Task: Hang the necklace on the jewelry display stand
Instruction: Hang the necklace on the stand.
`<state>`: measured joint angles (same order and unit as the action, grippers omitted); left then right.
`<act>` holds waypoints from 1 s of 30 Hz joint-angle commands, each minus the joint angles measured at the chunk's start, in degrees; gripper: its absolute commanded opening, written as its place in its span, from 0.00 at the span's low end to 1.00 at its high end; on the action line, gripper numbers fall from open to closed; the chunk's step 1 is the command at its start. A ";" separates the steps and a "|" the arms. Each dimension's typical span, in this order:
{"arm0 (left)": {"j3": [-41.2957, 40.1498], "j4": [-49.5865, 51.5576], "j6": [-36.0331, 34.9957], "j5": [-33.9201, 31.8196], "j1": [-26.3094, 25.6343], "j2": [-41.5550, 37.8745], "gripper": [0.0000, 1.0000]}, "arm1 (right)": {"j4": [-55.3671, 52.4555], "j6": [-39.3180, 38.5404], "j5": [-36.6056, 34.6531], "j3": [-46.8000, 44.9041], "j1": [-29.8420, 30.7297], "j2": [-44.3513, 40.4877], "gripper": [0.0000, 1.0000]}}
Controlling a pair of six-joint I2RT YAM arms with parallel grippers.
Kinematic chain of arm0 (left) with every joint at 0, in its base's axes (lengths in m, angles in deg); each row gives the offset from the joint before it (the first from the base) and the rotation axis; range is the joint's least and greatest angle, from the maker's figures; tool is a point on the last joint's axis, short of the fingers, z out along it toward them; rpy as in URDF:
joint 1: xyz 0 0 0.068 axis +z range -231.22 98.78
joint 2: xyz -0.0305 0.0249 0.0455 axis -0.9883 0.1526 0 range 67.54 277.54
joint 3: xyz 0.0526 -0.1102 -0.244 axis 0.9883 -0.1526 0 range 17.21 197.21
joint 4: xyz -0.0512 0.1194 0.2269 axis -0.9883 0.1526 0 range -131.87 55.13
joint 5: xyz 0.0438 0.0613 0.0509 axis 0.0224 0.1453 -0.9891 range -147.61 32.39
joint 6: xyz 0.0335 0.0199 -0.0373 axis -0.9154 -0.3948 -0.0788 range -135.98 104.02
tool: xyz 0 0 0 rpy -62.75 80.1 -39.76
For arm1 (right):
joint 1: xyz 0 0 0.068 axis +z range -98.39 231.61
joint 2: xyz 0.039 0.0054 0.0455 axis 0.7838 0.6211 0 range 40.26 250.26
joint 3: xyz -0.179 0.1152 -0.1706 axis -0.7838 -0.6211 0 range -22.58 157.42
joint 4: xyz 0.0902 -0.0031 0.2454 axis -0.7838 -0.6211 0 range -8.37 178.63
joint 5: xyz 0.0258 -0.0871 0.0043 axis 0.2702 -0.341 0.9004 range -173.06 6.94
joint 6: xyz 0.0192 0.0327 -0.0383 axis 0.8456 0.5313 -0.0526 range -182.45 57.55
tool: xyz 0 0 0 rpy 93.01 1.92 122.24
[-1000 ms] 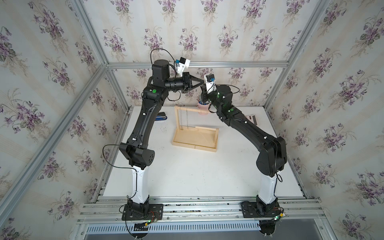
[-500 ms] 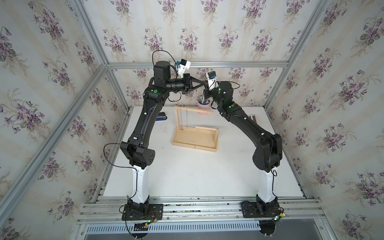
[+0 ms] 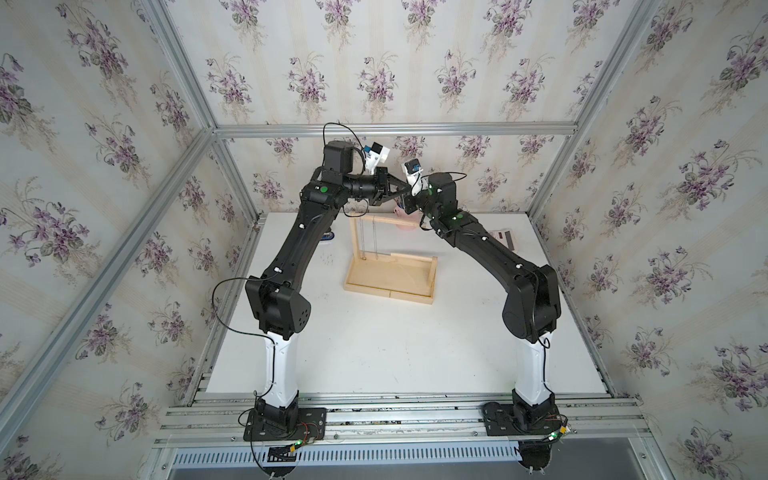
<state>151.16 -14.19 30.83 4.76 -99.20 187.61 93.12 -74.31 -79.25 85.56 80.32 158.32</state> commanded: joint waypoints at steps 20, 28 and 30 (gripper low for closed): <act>6.70 -3.10 3.37 0.12 0.88 3.20 0.00 | -10.58 2.35 5.18 -20.41 0.13 -18.17 0.60; 8.75 -2.98 3.85 0.21 1.06 5.91 0.00 | -11.61 4.17 8.01 -27.60 0.25 -24.17 0.60; 9.98 -2.99 4.15 0.34 1.12 6.69 0.00 | -11.36 5.11 8.34 -29.45 0.29 -25.49 0.60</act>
<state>159.73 -15.57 34.48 4.24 -98.17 193.75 81.25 -71.07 -72.32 57.52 80.47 134.28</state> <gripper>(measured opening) 0.040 0.604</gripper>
